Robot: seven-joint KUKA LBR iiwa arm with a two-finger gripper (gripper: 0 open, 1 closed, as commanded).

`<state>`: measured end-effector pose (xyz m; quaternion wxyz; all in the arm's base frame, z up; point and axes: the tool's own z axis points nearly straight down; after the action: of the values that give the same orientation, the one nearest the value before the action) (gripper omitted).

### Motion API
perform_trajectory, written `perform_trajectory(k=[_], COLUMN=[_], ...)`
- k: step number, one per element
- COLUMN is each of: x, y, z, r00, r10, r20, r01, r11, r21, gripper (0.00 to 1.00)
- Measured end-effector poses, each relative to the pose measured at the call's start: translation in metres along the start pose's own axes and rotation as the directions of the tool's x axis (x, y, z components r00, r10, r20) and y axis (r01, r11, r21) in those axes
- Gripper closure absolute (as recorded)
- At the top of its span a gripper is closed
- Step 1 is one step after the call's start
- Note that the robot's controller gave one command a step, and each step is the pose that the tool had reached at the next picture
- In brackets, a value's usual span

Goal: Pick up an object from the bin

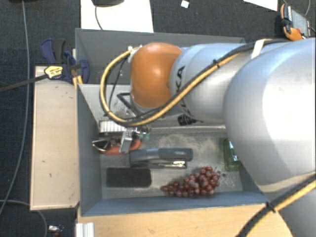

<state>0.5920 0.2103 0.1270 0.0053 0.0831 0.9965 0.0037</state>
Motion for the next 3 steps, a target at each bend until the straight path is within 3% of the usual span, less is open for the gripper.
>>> perform_trajectory(k=[1, 2, 3], x=[0.002, 0.007, 0.001], y=[-0.01, -0.02, -0.008], z=[0.025, 0.051, 0.052], r00=[0.999, 0.99, 0.998], r10=[0.032, 0.141, 0.057], r20=[0.011, 0.016, 0.011], r01=[-0.032, -0.141, -0.057], r11=[0.999, 0.99, 0.998], r21=[-0.007, -0.018, -0.009], gripper=[0.0, 0.0, 1.0])
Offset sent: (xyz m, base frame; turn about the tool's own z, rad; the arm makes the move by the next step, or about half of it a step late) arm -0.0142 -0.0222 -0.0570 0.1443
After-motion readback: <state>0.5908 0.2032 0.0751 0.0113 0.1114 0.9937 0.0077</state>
